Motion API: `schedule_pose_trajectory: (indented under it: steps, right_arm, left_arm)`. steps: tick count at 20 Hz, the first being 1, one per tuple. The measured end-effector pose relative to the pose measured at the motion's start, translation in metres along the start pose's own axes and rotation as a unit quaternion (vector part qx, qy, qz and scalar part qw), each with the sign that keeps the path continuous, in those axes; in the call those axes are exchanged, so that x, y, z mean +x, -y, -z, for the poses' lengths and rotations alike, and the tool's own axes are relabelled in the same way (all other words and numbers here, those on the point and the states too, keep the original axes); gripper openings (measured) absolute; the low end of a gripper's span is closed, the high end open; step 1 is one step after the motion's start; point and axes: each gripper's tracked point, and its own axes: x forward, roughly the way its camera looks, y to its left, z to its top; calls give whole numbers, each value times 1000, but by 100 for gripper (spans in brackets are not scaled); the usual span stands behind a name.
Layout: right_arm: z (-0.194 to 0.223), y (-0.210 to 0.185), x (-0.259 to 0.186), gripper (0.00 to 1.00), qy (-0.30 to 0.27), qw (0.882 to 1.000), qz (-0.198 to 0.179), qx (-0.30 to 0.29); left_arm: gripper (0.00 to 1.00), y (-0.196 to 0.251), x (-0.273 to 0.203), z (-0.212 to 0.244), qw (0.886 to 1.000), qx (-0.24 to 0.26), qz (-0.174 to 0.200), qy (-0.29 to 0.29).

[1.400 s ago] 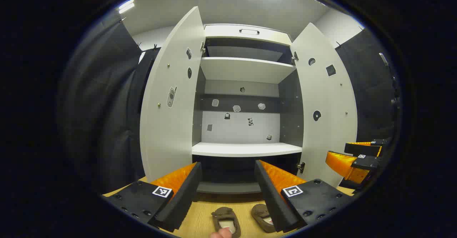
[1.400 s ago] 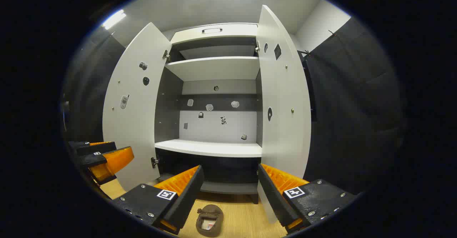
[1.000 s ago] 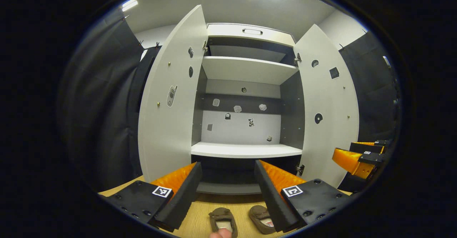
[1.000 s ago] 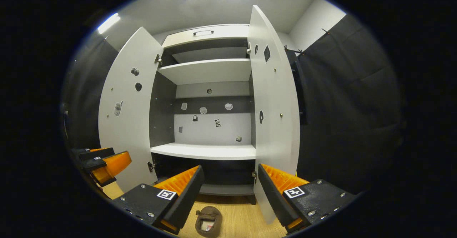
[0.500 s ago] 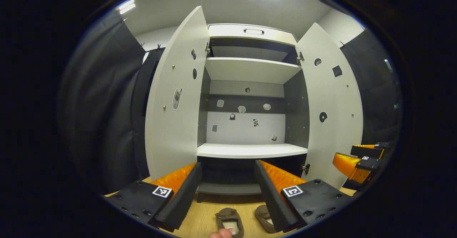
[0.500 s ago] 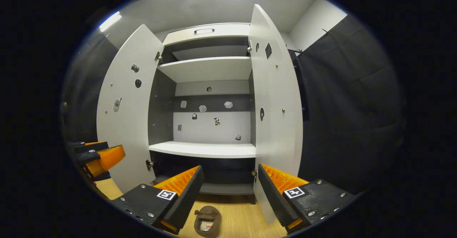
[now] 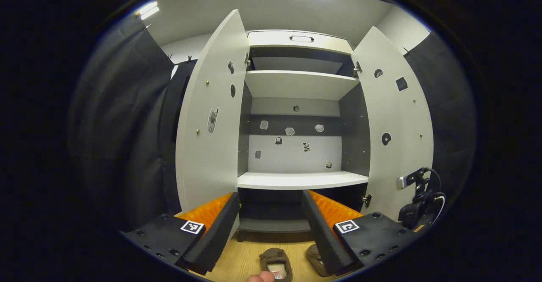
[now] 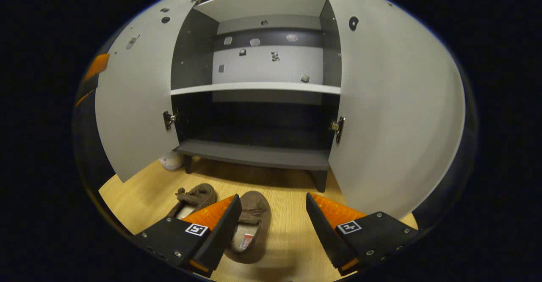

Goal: Grab one shoe with the right hand and put it into the shoe cabinet, grab the other shoe with the left hand and put it into the shoe cabinet; then close the right door with the right hand and the left door with the left hand.

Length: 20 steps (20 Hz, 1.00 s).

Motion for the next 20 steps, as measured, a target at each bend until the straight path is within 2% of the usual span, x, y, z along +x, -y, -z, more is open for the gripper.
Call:
schedule_pose_trajectory:
  steps: [1,6,7,8,12,14,15,16,18,20]
  right_arm:
    - [16,-1,6,95,-19,1000,-3,-8]
    - [81,-7,33,94,-102,994,-7,-40]
    - [86,-7,41,92,-110,993,-5,-43]
    - [87,-9,50,95,-107,993,-6,-45]
    - [89,-6,103,94,-97,993,-8,-60]
    - [98,-2,117,90,-109,992,-8,-64]
    - [103,-5,118,88,-112,991,-19,-66]
    - [101,-8,122,86,-97,993,-26,-65]
    - [101,-13,119,74,-83,993,-42,-75]
    - [102,-23,120,57,-77,993,-47,-78]
  left_arm:
    - [94,-2,0,1,1000,-1,-1,0]
    - [99,-19,-3,7,1000,2,-23,-8]
    - [100,-22,-3,8,1000,1,-29,-9]
    - [96,-24,-4,8,999,-1,-33,-10]
    - [96,-27,-8,13,999,-5,-36,-18]
    - [96,-30,-6,12,999,-11,-39,-24]
    - [99,-32,-6,9,999,-16,-41,-21]
    - [96,-33,-8,8,999,-18,-44,-19]
    - [96,-36,-7,6,999,-13,-50,-16]
    - [96,-37,-7,7,998,-6,-51,-20]
